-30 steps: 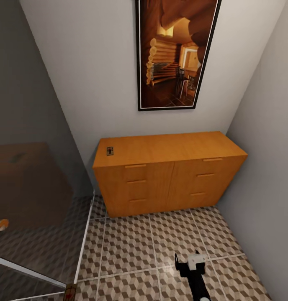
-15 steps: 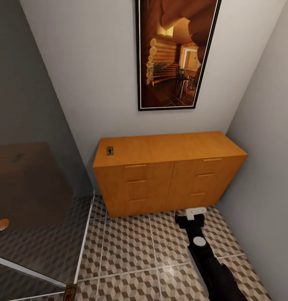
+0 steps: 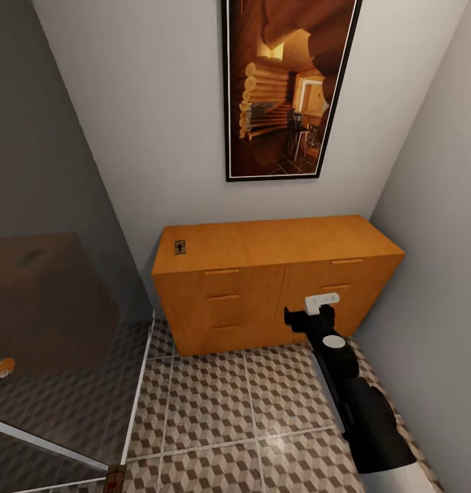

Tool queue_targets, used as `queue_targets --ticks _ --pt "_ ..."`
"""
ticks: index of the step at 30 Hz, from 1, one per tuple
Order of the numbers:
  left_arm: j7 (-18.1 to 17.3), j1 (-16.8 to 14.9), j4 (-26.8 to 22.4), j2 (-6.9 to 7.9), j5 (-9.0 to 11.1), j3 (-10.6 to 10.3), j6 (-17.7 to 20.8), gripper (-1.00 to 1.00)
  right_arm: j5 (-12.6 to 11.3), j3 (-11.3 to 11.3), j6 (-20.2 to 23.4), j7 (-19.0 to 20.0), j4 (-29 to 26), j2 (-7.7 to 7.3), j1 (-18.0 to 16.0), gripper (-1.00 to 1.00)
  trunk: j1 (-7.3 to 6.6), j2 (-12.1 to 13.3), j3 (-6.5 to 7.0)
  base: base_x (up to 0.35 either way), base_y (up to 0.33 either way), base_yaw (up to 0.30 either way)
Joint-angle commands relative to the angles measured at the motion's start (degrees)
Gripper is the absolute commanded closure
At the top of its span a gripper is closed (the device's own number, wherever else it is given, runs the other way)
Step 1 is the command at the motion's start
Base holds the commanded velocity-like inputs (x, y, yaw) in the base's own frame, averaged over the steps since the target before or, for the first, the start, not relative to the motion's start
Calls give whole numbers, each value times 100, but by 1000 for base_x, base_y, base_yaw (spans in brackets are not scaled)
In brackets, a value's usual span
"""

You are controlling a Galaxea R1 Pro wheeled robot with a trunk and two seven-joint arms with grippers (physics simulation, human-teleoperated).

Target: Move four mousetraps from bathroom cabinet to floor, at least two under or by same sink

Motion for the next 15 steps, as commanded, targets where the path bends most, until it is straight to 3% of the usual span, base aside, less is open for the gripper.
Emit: queue_targets --ticks 1,12,15 --pt "-17 -8 19 -3 51 -48 -28 100 37 8 291 2 -18 0 -269 -100 2 -9 -9 0 0 0" --pt "-17 -8 19 -9 51 -48 -28 100 25 8 1329 21 48 9 -1900 -100 2 -9 -9 0 0 0" --pt "-17 -8 18 -7 51 -48 -28 100 23 8 1599 33 392 15 -2569 -100 2 -9 -9 0 0 0"
